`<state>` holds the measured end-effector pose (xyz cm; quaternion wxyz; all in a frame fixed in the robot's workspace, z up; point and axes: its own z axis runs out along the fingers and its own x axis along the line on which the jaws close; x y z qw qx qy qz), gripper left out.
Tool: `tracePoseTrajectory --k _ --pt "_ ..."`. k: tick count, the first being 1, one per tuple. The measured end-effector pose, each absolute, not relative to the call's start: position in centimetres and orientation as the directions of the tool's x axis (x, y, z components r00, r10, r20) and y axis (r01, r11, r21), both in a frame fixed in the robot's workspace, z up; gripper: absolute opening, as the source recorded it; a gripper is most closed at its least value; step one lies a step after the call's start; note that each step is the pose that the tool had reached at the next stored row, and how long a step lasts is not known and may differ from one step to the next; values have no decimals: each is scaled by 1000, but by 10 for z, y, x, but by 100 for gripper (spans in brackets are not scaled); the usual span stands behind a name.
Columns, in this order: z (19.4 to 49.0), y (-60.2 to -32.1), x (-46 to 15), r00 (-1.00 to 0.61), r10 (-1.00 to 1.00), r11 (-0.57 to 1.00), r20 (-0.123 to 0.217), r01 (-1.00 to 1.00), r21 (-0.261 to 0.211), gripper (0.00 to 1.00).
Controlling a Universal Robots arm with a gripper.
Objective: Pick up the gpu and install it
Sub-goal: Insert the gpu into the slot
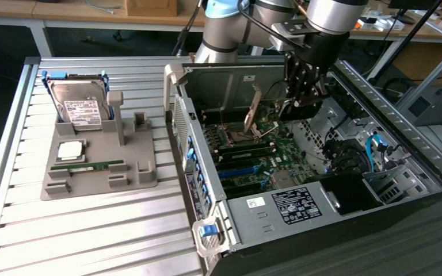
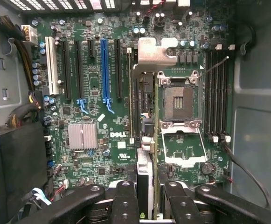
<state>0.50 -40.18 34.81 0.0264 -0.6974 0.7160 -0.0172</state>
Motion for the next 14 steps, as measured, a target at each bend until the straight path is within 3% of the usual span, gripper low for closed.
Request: tracePoseTrajectory --k 14 --pt "347 -416 0 -25 -1000 26 -14 -998 -61 27"
